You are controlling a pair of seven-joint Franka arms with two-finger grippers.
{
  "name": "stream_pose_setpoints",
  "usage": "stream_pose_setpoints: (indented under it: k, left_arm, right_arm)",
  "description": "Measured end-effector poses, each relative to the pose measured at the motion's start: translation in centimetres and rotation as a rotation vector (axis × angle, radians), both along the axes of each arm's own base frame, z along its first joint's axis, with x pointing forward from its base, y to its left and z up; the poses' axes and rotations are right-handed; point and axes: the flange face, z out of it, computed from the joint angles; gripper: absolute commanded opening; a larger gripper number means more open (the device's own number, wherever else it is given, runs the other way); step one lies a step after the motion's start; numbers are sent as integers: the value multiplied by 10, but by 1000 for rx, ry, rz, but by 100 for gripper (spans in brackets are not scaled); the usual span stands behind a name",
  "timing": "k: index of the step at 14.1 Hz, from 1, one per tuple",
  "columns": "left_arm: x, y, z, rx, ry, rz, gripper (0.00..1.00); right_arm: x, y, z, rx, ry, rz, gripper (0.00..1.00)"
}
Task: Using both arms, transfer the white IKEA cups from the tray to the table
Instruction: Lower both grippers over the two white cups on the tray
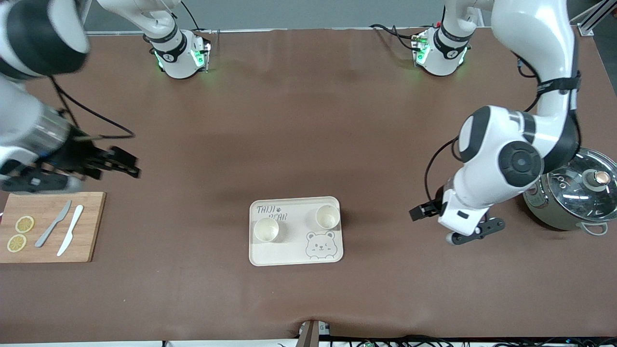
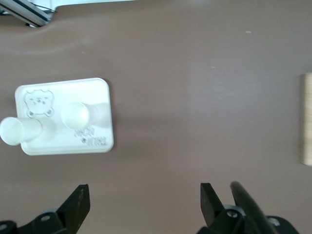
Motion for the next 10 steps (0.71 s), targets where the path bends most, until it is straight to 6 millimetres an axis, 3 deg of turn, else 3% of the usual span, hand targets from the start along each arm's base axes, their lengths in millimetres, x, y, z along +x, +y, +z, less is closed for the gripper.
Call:
stream_pose_setpoints:
  k: [3,7,10]
  left_arm:
    - [-2,-42,-27,-2,-8,48,100]
    - [-6,-83,-49,-8,-23,86,100]
    - [-17,-117,-64,-7,-34,111,100]
  right_arm:
    - [23,54,-66,16,-3,-30,100]
    - [39,91,-134,26,-7,-67,100]
    - [43,111,-168,24,-10,-88,100]
